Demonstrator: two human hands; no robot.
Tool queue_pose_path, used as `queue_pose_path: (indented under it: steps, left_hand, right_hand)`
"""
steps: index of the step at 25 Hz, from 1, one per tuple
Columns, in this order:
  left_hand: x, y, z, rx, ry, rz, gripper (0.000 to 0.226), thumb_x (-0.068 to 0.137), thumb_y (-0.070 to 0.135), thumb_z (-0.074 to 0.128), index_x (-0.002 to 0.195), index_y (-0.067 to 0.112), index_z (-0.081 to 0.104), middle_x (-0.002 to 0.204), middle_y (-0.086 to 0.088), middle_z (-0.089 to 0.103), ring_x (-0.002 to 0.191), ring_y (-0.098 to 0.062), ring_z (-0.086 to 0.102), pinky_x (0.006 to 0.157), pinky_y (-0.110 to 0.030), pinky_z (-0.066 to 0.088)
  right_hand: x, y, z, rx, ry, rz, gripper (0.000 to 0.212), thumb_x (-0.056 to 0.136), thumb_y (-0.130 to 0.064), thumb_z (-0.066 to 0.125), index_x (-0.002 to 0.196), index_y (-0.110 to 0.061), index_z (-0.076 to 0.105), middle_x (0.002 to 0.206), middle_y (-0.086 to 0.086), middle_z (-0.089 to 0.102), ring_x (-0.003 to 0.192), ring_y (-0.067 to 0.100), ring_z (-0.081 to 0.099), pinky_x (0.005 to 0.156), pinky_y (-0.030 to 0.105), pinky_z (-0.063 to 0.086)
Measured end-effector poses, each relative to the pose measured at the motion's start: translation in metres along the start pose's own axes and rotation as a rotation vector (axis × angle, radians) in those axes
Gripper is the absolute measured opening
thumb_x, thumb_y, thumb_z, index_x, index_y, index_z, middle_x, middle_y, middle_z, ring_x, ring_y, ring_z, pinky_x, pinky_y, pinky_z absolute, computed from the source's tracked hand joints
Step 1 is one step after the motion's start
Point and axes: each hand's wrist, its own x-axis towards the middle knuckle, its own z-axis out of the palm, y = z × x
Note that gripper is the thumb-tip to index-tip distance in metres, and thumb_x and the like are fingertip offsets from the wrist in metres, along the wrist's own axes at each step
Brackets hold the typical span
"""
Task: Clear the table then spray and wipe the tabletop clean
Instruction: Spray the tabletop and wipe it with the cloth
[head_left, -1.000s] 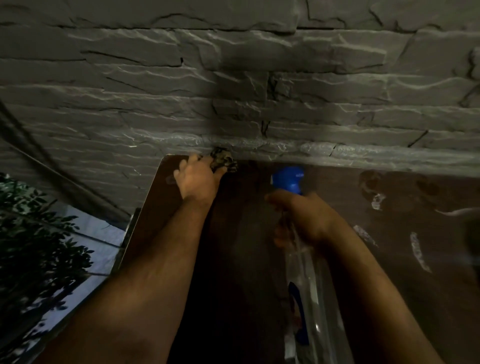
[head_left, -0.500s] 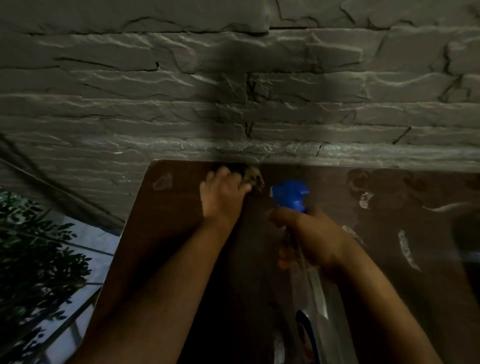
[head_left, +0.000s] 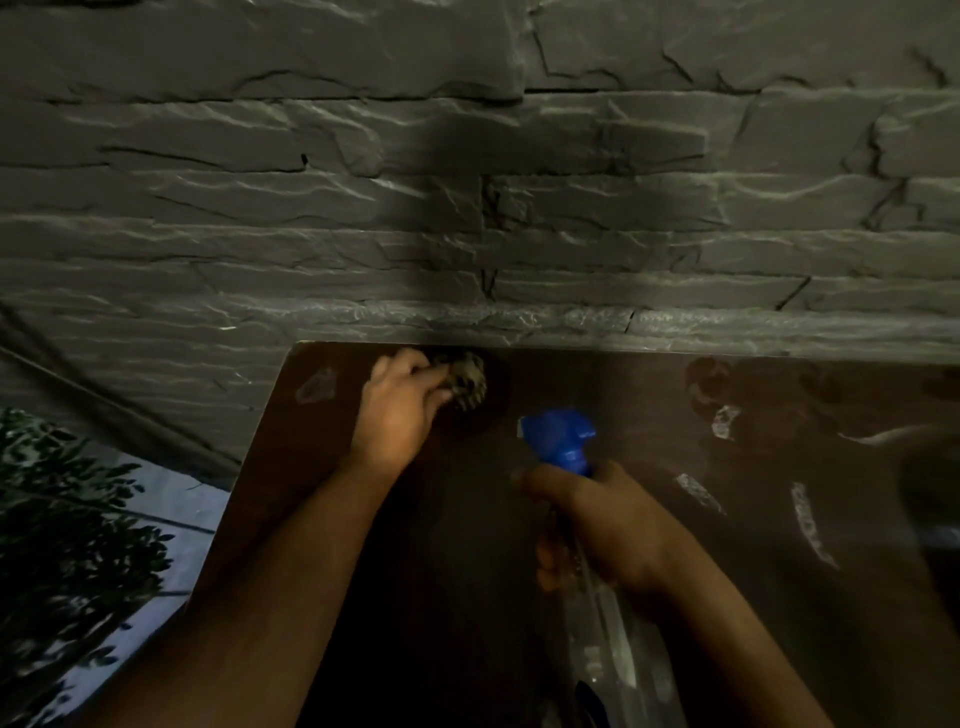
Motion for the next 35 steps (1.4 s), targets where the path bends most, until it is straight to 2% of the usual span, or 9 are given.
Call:
queue_pose_path:
  steps: [3,7,11,12,16,20,25,30,35]
  left_hand:
    - [0.031,0.027,0.008,0.002,-0.038,-0.199,0.03,0.088,0.024,0.063,0.118,0.025,0.064,0.118,-0.006,0.052,0.107,-0.028,0.044,0.085,-0.041,0.044]
    - [-0.006,0.0,0.001,0.002,-0.09,0.234,0.031,0.084,0.019,0.068,0.114,0.023,0.066,0.11,-0.003,0.053,0.093,-0.023,0.049,0.077,-0.035,0.048]
    - [0.032,0.013,-0.003,0.018,-0.071,-0.2,0.027,0.092,0.024,0.058,0.119,0.023,0.064,0.116,-0.008,0.052,0.104,-0.029,0.047,0.086,-0.033,0.042]
    - [0.035,0.025,0.002,0.037,-0.093,-0.207,0.028,0.093,0.026,0.056,0.12,0.024,0.063,0.119,-0.008,0.05,0.105,-0.028,0.046,0.087,-0.035,0.042]
    - [-0.021,0.016,0.008,0.026,-0.144,0.228,0.028,0.09,0.028,0.054,0.116,0.027,0.063,0.114,-0.003,0.05,0.094,-0.021,0.048,0.081,-0.036,0.047]
    - [0.023,0.001,-0.001,0.054,-0.069,-0.177,0.026,0.092,0.025,0.057,0.117,0.021,0.066,0.116,-0.01,0.052,0.103,-0.031,0.05,0.088,-0.036,0.04]
    - [-0.006,0.023,0.01,0.022,-0.182,0.222,0.026,0.092,0.031,0.051,0.114,0.026,0.064,0.115,-0.004,0.051,0.098,-0.025,0.048,0.082,-0.036,0.043]
    - [0.028,-0.005,-0.005,-0.004,-0.081,-0.118,0.031,0.092,0.027,0.06,0.121,0.016,0.065,0.121,-0.01,0.053,0.111,-0.031,0.049,0.096,-0.038,0.043]
    - [0.024,-0.006,0.0,-0.082,-0.081,-0.065,0.033,0.087,0.027,0.067,0.119,0.016,0.066,0.117,-0.007,0.054,0.109,-0.029,0.05,0.092,-0.037,0.044]
  right_hand:
    - [0.007,0.002,-0.002,0.012,0.026,-0.025,0.029,0.083,-0.028,0.068,0.098,-0.007,0.055,0.055,0.01,0.057,0.05,0.024,0.059,0.053,0.033,0.053]
    - [0.001,0.0,-0.009,-0.015,0.012,-0.018,0.031,0.083,-0.032,0.067,0.1,-0.01,0.054,0.051,0.005,0.059,0.052,0.025,0.061,0.06,0.037,0.053]
    - [0.002,-0.006,-0.006,0.055,0.026,-0.023,0.028,0.084,-0.027,0.068,0.098,-0.008,0.053,0.055,0.01,0.055,0.046,0.022,0.057,0.048,0.03,0.052]
    - [0.004,-0.007,-0.006,0.07,0.025,-0.021,0.027,0.084,-0.025,0.067,0.098,-0.006,0.053,0.056,0.011,0.053,0.045,0.021,0.055,0.045,0.028,0.051]
    - [0.002,0.0,-0.009,0.064,0.033,-0.002,0.031,0.083,-0.028,0.068,0.103,-0.01,0.054,0.053,0.006,0.055,0.048,0.019,0.058,0.051,0.032,0.054]
    - [0.001,0.007,-0.006,0.086,0.046,0.015,0.032,0.082,-0.026,0.07,0.103,-0.008,0.054,0.052,0.004,0.054,0.049,0.02,0.057,0.053,0.035,0.054]
    - [-0.004,0.014,0.001,0.074,0.078,0.057,0.028,0.082,-0.025,0.07,0.099,-0.008,0.056,0.058,0.009,0.055,0.05,0.022,0.058,0.055,0.037,0.056]
    - [-0.022,0.035,0.012,0.06,0.039,0.105,0.033,0.081,-0.025,0.069,0.101,-0.001,0.056,0.06,0.01,0.054,0.047,0.019,0.055,0.047,0.028,0.05]
    - [-0.035,0.046,0.03,0.076,0.014,0.115,0.028,0.082,-0.022,0.066,0.095,0.002,0.057,0.069,0.019,0.05,0.047,0.02,0.052,0.046,0.028,0.049]
